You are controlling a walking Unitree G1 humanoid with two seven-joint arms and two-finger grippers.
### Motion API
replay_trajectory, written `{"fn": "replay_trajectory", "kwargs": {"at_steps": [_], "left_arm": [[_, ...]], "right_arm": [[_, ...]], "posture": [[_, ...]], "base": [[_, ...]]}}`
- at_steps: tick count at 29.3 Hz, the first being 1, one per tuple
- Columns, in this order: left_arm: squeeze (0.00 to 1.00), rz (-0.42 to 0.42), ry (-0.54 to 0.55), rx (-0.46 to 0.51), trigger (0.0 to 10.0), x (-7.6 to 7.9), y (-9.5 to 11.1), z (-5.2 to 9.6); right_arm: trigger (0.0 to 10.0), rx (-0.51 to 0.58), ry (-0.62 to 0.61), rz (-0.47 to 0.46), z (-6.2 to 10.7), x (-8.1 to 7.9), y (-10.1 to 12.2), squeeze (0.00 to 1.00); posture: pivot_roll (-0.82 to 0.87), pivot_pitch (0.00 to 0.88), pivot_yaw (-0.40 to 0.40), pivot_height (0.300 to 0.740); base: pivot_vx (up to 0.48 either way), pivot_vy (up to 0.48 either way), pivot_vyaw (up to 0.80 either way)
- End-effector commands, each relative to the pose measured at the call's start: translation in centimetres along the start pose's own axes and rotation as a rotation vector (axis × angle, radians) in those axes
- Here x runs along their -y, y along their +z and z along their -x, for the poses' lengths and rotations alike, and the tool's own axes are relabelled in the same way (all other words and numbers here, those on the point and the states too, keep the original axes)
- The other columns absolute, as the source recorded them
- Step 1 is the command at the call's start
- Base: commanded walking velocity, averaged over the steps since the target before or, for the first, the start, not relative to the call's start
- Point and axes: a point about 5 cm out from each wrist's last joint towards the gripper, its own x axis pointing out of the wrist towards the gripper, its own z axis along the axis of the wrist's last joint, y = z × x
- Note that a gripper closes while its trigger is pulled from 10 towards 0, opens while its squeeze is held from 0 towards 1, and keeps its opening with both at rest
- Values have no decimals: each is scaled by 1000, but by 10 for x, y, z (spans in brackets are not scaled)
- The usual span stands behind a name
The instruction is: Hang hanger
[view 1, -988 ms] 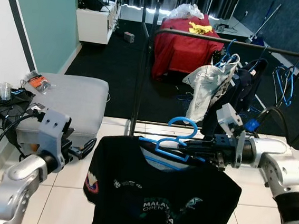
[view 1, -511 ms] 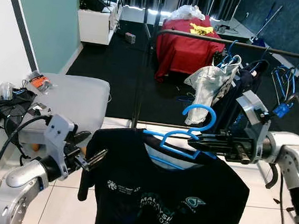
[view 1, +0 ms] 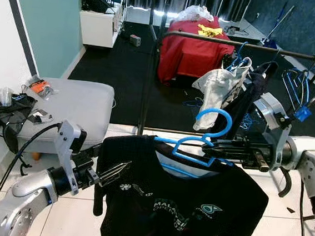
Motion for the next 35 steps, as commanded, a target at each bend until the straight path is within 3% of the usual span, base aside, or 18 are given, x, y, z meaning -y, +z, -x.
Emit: {"fn": "replay_trajectory", "kwargs": {"at_steps": [1,13,18,20,25,28,32,35], "left_arm": [[0,27,-39,-8,0,6,-3,-3],[0,31,-53,-84,0,8,-13,-5],[0,5,24,-96,0,-3,-12,-2],[0,-25,89,-95,0,-16,-7,4],[0,-38,113,-96,0,-22,-4,9],[0,-51,134,-101,0,-28,-1,15],[0,-100,194,-146,0,-49,10,38],[0,-105,183,-151,0,-49,11,38]], "right_arm": [[10000,1,-9,20,4,-1,5,0],[10000,14,-21,19,4,0,5,0],[10000,27,-54,-6,3,3,3,0],[10000,17,-73,-15,3,3,-3,0],[10000,7,-83,-22,4,2,-7,0],[10000,-2,-93,-31,4,1,-13,0],[10000,-5,-138,-71,9,-8,-32,0],[10000,6,-145,-71,9,-9,-33,0]], "posture": [[-79,0,-53,740],[-79,0,-48,740],[-76,0,-48,740],[-75,0,-51,740],[-74,0,-51,740],[-73,0,-48,740],[-66,4,-31,740],[-68,3,-26,740]], "base": [[0,0,0],[0,0,0],[0,0,0],[0,0,0],[0,0,0],[0,0,0],[0,0,0],[0,0,0]]}}
